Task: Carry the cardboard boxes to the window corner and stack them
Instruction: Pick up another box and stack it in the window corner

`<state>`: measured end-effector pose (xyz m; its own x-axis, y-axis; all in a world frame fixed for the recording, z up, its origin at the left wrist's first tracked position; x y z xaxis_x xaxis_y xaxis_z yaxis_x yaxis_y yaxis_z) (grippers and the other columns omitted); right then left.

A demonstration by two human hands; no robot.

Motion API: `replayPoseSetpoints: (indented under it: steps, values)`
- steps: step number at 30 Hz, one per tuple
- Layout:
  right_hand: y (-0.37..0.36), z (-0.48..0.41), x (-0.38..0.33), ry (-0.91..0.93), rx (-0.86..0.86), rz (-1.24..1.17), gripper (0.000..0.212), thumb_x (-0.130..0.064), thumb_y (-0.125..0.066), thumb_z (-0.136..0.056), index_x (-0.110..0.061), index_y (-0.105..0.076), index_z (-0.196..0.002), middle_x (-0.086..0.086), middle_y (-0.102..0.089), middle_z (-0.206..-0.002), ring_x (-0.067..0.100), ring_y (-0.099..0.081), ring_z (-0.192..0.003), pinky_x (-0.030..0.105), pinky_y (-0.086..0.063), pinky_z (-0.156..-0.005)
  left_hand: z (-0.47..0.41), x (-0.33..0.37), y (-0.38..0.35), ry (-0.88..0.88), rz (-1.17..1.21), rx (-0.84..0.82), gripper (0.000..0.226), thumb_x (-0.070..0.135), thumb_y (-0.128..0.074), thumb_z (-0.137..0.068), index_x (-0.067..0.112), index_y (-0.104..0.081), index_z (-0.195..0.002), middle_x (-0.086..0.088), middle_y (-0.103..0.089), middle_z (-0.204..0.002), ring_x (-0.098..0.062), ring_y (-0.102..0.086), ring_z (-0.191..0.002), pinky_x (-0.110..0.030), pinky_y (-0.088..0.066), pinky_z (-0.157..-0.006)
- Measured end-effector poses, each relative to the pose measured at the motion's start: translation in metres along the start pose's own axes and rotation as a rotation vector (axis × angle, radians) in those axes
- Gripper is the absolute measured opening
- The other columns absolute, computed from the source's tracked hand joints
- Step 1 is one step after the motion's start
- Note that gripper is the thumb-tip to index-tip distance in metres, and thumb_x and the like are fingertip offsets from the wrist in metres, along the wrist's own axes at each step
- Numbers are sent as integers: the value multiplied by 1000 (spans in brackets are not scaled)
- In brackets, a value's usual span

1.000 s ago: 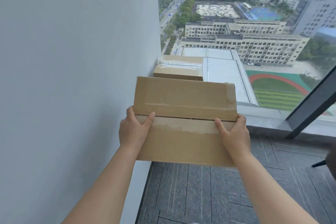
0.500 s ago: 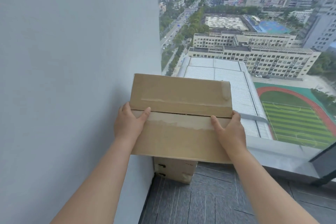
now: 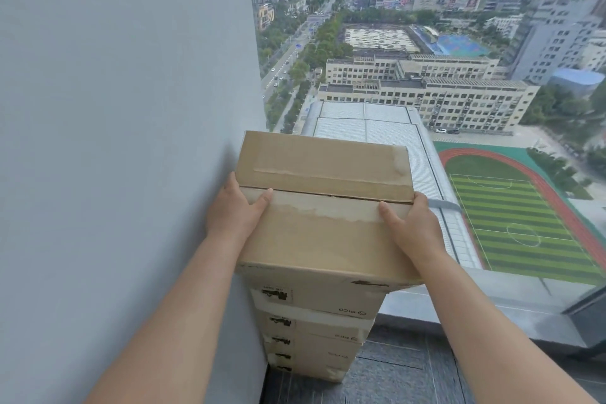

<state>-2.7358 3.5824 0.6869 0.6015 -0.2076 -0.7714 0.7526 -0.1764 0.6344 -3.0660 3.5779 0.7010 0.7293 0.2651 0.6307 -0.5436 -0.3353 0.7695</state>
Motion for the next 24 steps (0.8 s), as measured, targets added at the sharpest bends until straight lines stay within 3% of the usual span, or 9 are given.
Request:
replayPoseSetpoints:
  steps: [7, 14, 19, 24]
  values:
    - [-16, -43, 4, -111, -67, 119, 57, -47, -54, -87, -11, -40, -128, 11, -58, -120, 31, -54, -108, 34, -40, -76, -52, 1, -37, 35, -57, -141, 67, 58, -55, -80, 16, -41, -131, -5, -57, -126, -26, -53, -116, -37, -45, -91]
    - [-27, -57, 3, -104, -157, 149, 57, -47, -55, -86, -15, -39, -131, 6, -59, -118, 21, -49, -88, 31, -40, -73, -63, -7, -44, 82, -140, -192, 69, 62, -51, -80, 14, -44, -128, -6, -58, -126, -27, -54, -116, -38, -45, -90]
    - [-24, -51, 4, -82, -179, 92, 66, -43, -57, -87, -18, -29, -142, 6, -54, -130, 26, -54, -109, 30, -40, -78, -60, -5, -37, 86, -129, -243, 67, 56, -52, -82, 17, -39, -135, -5, -55, -131, -26, -51, -119, -37, -43, -96]
    - [-15, -37, 6, -47, -147, 58, 64, -37, -58, -88, -19, -30, -142, 5, -52, -133, 26, -53, -114, 32, -41, -83, -34, -2, -23, 49, -173, -207, 63, 47, -50, -89, 13, -34, -139, -10, -48, -138, -28, -45, -126, -36, -38, -97]
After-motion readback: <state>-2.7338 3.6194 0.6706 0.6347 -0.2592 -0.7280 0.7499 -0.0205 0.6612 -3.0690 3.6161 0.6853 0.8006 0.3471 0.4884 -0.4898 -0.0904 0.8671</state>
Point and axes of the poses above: each hand's wrist, its own z-axis away from the middle knuckle, its own y-axis out of the back of the hand, x = y × z, the point moved 8 cm from there along -z, towards the middle knuckle
